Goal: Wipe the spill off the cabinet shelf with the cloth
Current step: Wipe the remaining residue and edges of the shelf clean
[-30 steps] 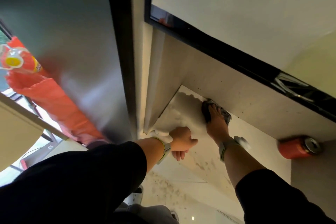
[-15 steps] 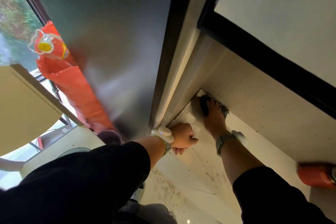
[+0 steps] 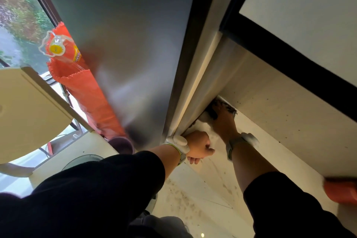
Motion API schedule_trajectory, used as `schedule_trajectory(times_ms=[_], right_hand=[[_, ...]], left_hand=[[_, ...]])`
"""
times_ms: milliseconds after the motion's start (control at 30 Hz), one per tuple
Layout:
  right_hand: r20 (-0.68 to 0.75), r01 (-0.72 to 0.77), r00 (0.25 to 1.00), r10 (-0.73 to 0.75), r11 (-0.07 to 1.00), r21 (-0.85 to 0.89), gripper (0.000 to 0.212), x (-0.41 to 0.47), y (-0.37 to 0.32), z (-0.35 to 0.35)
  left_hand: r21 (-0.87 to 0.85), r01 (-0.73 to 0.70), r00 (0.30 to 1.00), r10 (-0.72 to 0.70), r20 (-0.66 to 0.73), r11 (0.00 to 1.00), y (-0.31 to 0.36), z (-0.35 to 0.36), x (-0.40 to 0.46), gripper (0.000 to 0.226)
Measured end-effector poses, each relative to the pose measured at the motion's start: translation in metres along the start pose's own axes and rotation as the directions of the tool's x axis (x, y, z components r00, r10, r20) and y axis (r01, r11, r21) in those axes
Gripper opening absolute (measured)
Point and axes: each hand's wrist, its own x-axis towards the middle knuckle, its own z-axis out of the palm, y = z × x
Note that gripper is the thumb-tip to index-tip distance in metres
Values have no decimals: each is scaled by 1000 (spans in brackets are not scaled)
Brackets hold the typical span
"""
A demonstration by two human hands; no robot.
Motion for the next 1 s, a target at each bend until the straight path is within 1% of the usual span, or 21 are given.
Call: schedule_trajectory(times_ms=[33, 100, 167, 233, 300, 400, 467, 533, 633, 833, 1000], right_hand=[[10, 34, 999, -34, 999, -7, 48, -5, 4, 6], [42, 84, 996, -83, 996, -27, 59, -22, 5, 9], [84, 105, 991, -102, 994, -27, 66, -38, 3, 5], [111, 137, 985, -134, 990, -18, 63, -52, 3, 2], [145, 163, 977, -159, 987, -17, 60, -59, 6, -1], [149, 122, 983, -109, 989, -85, 60, -64, 16, -1], [122, 24, 992, -6, 989, -147, 65, -64, 24, -3], [126, -102, 984, 125, 979, -176, 67, -58, 29, -6], [154, -176, 966, 209, 964, -200, 70, -43, 24, -9], [124, -196, 965, 231, 950, -244, 71, -28, 20, -5], [111, -132, 981, 160, 966, -223, 67, -16, -8, 7]], left_hand=[[5, -3, 1000, 3, 3, 1000, 0, -1, 0, 53], [6, -12, 1000, 12, 10, 1000, 1, -2, 0, 50], [15, -16, 1000, 15, 21, 1000, 2, -2, -2, 45], [6, -19, 1000, 19, 16, 1000, 2, 0, -4, 40], [-3, -39, 999, 39, -2, 999, 0, 0, -5, 41], [-2, -56, 998, 56, -19, 998, -2, 1, -7, 42], [-12, -51, 998, 51, -27, 999, -3, 1, -7, 41], [-10, -54, 998, 54, -29, 998, -2, 2, -7, 41], [6, -50, 998, 50, -46, 999, -3, 3, -7, 39], [11, -61, 995, 62, -74, 998, -2, 4, -8, 38], [33, -43, 996, 45, -79, 999, 4, 4, -6, 38]])
